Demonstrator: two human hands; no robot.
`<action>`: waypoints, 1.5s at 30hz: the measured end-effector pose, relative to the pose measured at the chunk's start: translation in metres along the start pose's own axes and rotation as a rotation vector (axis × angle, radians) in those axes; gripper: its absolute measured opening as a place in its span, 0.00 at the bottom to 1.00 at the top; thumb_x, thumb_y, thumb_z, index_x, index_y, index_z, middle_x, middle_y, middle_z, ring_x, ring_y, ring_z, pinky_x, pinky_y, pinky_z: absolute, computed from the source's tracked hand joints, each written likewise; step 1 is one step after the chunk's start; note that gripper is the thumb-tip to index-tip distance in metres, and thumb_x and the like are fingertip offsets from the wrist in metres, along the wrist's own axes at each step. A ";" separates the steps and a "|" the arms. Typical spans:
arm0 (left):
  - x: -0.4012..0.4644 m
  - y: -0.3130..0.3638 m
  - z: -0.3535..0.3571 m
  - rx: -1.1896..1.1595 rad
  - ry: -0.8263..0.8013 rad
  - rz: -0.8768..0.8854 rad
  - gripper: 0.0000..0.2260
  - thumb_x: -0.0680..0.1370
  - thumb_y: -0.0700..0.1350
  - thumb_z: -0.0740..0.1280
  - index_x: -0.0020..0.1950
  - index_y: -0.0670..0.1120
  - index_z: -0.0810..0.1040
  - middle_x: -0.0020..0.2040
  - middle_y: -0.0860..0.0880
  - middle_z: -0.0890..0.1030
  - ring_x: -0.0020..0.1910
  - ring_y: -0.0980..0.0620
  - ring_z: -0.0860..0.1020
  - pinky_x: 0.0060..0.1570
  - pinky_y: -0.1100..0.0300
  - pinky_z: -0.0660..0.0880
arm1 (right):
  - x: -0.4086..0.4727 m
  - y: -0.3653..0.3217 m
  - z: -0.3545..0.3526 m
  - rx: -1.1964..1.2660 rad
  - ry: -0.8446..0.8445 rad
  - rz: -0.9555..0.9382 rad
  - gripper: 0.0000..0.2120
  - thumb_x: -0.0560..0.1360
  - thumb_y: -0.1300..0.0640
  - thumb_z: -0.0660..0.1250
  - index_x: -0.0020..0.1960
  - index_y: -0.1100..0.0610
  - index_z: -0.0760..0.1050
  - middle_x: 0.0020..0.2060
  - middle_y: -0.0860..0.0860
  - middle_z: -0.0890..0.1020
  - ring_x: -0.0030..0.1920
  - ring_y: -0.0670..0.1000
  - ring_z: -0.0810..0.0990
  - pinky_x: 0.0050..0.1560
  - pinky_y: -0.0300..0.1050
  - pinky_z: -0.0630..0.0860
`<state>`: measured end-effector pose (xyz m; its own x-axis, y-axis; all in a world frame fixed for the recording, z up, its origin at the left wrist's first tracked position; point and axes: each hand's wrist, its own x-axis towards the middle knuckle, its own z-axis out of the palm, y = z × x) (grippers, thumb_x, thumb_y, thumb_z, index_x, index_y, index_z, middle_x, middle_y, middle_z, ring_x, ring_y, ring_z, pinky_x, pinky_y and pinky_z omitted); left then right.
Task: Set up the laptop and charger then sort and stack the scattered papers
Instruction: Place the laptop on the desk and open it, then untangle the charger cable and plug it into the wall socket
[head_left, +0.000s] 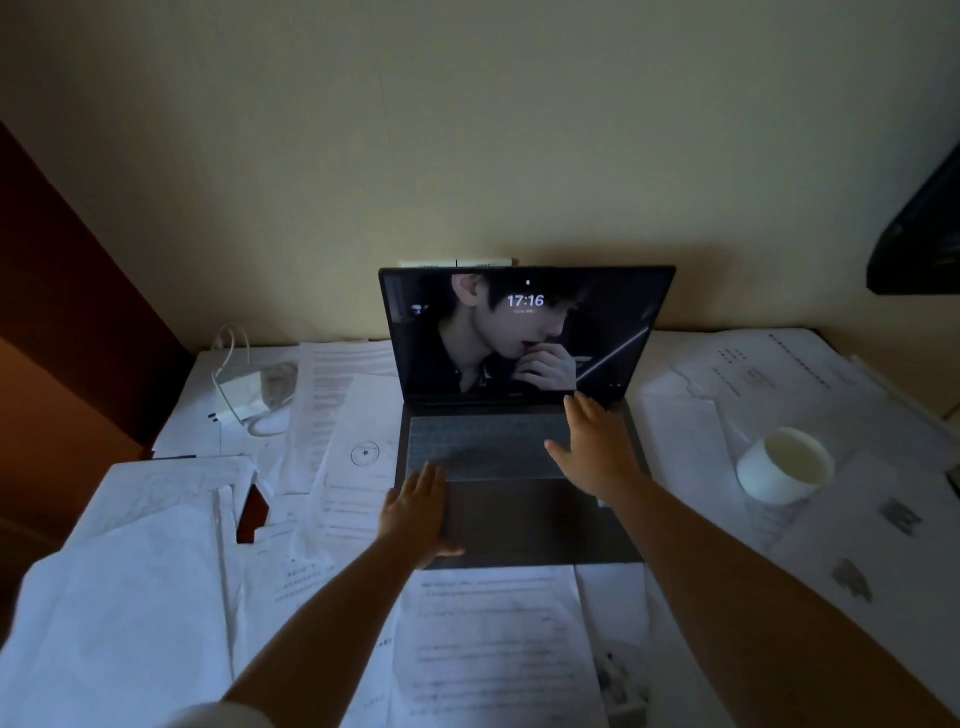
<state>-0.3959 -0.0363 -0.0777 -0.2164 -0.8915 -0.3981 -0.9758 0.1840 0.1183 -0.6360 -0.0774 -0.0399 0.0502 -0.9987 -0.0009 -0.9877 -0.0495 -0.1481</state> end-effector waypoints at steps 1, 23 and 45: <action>0.000 0.002 0.003 -0.006 0.008 0.003 0.50 0.70 0.63 0.70 0.78 0.45 0.43 0.79 0.46 0.48 0.77 0.45 0.51 0.74 0.45 0.55 | -0.006 0.004 0.006 0.016 -0.059 0.035 0.34 0.77 0.42 0.60 0.75 0.60 0.56 0.73 0.57 0.62 0.71 0.56 0.64 0.69 0.50 0.64; 0.036 0.030 0.020 -0.010 0.139 -0.076 0.25 0.83 0.54 0.51 0.79 0.53 0.48 0.79 0.49 0.46 0.78 0.48 0.44 0.73 0.38 0.53 | 0.006 0.067 0.046 0.032 -0.278 0.275 0.35 0.79 0.38 0.52 0.77 0.58 0.47 0.74 0.60 0.58 0.72 0.60 0.60 0.67 0.54 0.64; 0.052 0.039 0.024 -0.080 0.218 -0.144 0.23 0.83 0.55 0.45 0.77 0.52 0.56 0.79 0.50 0.51 0.78 0.49 0.47 0.75 0.43 0.45 | 0.045 0.072 0.070 0.018 -0.175 0.398 0.42 0.75 0.30 0.48 0.78 0.56 0.45 0.72 0.63 0.58 0.69 0.62 0.61 0.66 0.54 0.62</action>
<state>-0.4464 -0.0653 -0.1159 -0.0547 -0.9758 -0.2119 -0.9885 0.0230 0.1492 -0.6946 -0.1249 -0.1194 -0.3079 -0.9234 -0.2293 -0.9325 0.3408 -0.1199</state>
